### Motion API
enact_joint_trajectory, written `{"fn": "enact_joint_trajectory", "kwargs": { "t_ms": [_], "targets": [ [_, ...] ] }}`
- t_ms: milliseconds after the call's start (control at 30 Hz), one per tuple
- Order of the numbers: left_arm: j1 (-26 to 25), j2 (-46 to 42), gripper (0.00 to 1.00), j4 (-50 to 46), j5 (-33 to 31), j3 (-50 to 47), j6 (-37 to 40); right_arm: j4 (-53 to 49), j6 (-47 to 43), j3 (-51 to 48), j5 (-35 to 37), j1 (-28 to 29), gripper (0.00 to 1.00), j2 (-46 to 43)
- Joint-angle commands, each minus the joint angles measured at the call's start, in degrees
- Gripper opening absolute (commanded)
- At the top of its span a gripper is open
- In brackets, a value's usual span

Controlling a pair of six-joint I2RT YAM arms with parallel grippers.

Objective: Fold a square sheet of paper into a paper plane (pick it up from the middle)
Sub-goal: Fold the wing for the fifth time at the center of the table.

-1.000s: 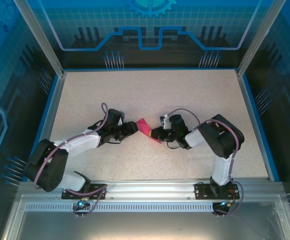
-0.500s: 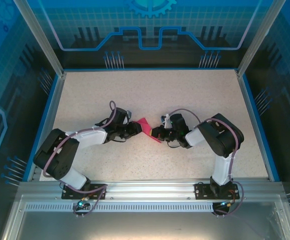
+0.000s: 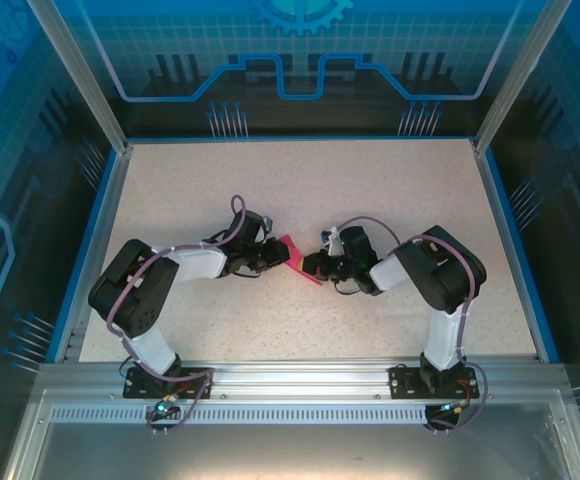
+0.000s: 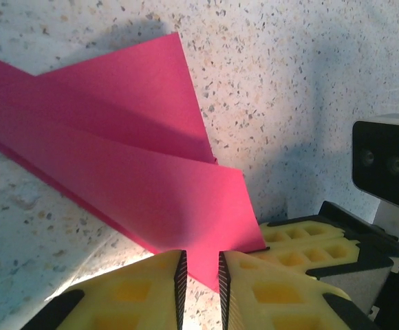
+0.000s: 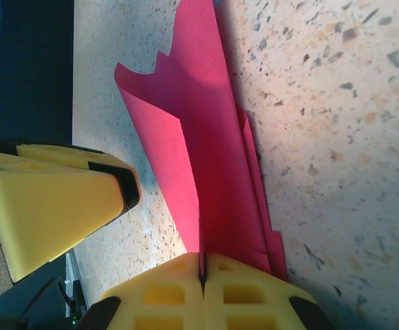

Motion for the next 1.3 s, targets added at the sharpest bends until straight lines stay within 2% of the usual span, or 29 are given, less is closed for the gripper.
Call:
{"fn": "enact_joint_trajectory", "kwargs": {
  "t_ms": [0,200,667,933,1100,1267],
  "targets": [
    [-0.29,1.54,0.2,1.1,1.49,1.89,2.08,-6.49,-1.53,-0.59,2.56,-1.09,0.0,3.08],
    [-0.27,4.13,0.16,1.17,1.2,2.49,2.57,-7.0,-1.6,-0.48,2.41,-1.34,0.0,3.08],
    [-0.22,7.07,0.16,0.5,0.44,3.44,3.52,-7.56,-1.67,-0.5,2.15,-1.49,0.0,3.76],
    [-0.29,7.97,0.14,-1.9,-0.21,4.15,4.37,-11.05,-3.28,0.79,1.19,-1.52,0.0,1.0],
    [-0.28,7.61,0.13,-3.76,-0.43,4.08,5.36,-16.64,-6.22,2.75,-0.16,-1.95,0.07,-3.33],
    [-0.25,7.63,0.13,-3.66,-0.04,3.86,5.47,-21.78,-9.91,3.7,-2.46,-2.06,0.19,-6.41]
  ]
}}
